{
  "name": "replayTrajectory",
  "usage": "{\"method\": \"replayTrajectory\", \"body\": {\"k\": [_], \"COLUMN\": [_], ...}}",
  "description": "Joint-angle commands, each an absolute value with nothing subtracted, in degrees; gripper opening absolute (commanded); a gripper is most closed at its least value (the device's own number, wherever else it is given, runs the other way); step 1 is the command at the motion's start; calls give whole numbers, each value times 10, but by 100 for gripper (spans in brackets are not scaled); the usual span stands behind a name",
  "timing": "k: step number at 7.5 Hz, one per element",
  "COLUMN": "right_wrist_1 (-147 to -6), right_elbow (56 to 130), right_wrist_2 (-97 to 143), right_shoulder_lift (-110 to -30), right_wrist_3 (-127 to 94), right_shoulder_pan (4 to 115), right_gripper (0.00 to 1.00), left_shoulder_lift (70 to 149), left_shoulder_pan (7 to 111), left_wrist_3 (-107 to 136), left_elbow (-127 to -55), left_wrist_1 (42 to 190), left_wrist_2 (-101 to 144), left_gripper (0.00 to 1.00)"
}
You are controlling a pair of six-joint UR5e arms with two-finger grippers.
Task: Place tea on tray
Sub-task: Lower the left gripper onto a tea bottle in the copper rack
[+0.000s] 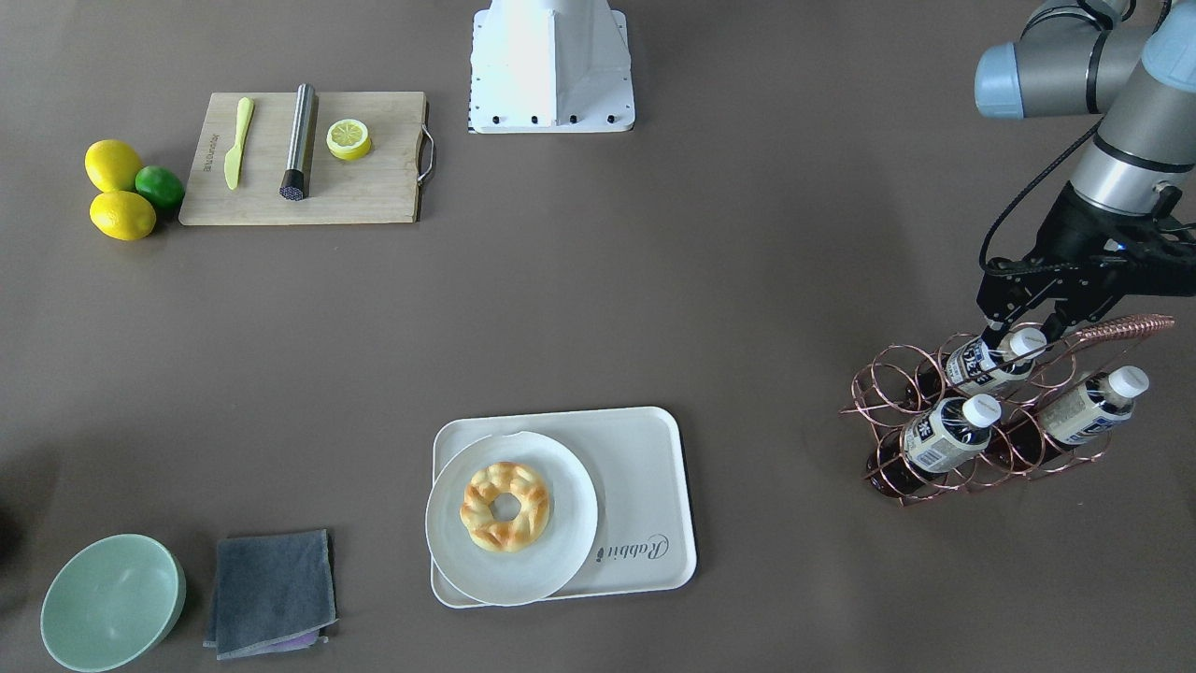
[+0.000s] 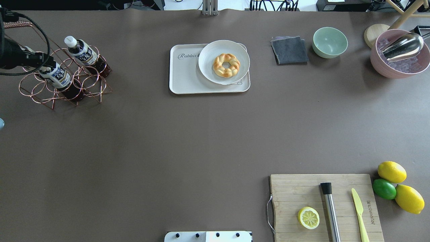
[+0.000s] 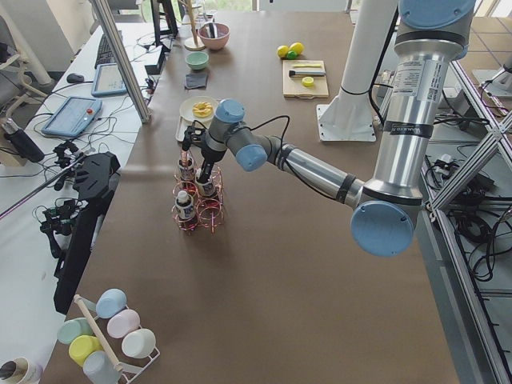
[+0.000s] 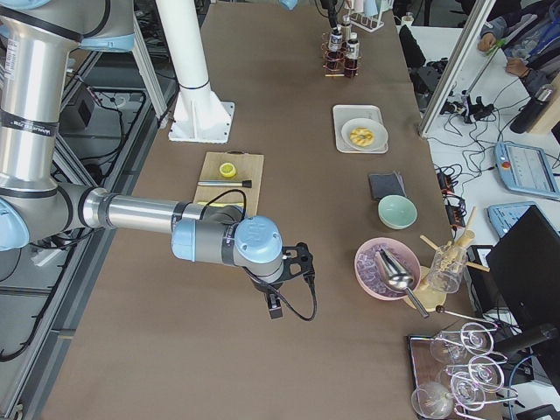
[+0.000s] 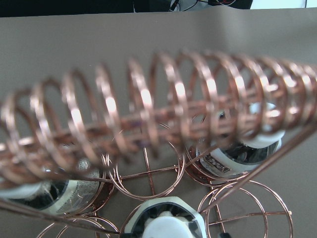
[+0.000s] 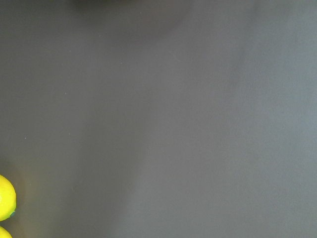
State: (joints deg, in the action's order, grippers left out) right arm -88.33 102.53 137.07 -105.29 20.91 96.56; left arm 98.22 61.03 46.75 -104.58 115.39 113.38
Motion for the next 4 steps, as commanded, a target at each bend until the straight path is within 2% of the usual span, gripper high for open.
{"method": "replayTrajectory", "body": {"k": [1,4], "right_wrist_1": [-883,-883], "right_elbow": [1026,1028], "right_wrist_2": [1371,1371], "right_shoulder_lift": [-1051,-1051], "right_wrist_3": [207,207], "right_shoulder_pan": [965,965], "right_gripper": [100,100], "left_shoulder_lift": [984,990], "left_shoulder_pan": [611,613], "left_wrist_3": [467,467], "left_elbow": [-1042,-1039], "left_wrist_1": [1152,1151], "left_wrist_2": [1134,1135], "left_gripper": [65,63]}}
